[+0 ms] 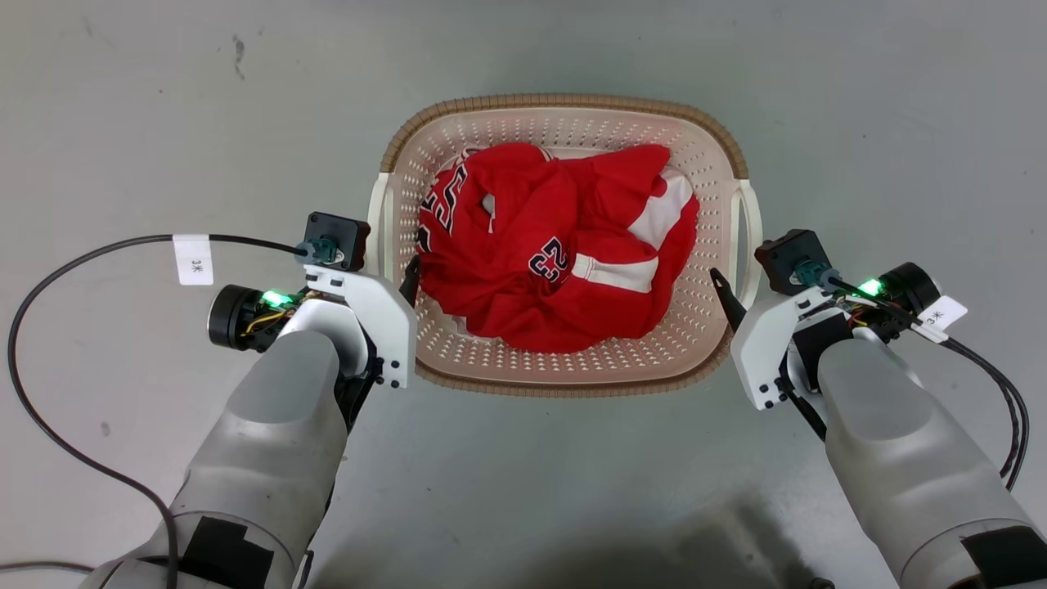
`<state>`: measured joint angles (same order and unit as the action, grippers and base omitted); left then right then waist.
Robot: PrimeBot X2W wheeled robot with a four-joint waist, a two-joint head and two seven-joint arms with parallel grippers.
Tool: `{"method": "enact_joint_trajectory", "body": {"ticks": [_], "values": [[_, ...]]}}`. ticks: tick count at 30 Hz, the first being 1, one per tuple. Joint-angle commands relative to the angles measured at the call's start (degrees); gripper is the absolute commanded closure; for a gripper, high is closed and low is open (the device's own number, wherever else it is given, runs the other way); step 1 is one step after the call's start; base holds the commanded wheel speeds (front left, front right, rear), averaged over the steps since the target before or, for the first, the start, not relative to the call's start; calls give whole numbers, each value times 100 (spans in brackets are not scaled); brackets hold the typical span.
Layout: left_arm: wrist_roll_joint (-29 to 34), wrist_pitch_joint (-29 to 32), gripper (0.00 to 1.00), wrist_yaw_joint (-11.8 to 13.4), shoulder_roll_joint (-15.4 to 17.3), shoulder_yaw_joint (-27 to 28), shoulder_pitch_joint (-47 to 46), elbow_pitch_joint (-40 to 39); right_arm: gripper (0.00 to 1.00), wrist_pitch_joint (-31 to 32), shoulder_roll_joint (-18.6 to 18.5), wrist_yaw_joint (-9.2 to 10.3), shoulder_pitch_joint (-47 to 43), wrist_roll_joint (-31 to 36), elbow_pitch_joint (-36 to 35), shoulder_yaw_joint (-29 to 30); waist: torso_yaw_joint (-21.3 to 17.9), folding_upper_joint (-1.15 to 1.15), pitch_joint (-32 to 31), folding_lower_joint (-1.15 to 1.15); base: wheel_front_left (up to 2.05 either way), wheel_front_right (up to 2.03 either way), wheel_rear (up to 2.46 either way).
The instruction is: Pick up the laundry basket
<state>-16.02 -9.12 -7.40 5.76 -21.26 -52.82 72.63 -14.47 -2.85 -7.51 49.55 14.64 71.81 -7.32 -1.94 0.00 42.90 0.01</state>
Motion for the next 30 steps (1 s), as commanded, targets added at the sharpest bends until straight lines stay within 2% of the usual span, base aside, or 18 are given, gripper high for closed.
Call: {"method": "enact_joint_trajectory", "body": {"ticks": [1, 13, 14, 15, 16, 30], "values": [[-39, 15, 0, -7, 20, -33, -74, 19, 0, 24, -5, 4, 107, -23, 24, -9, 8, 0, 46, -1, 0, 0, 0], [-407, 255, 0, -7, 44, -483, -210, 54, 0, 213, -5, 4, 226, -246, 137, -97, 32, 0, 291, -1, 0, 0, 0], [-424, 284, 55, -7, 50, -527, -226, 55, 54, 232, -5, 4, 235, -278, 142, -106, 34, 0, 301, -1, 0, 0, 0], [-459, 304, 100, -7, 44, -552, -234, 54, 96, 246, -5, 4, 247, -288, 145, -119, 35, 0, 309, -1, 0, 0, 0], [-483, 314, 100, -7, 42, -579, -242, 54, 100, 259, -5, 4, 255, -294, 148, -130, 34, 0, 317, -1, 0, 0, 0], [-923, 428, 100, -13, -46, -1040, -73, 44, 100, 374, -1, 3, 114, -542, 184, -398, 108, 0, 0, -1, 0, 0, 0]]}}
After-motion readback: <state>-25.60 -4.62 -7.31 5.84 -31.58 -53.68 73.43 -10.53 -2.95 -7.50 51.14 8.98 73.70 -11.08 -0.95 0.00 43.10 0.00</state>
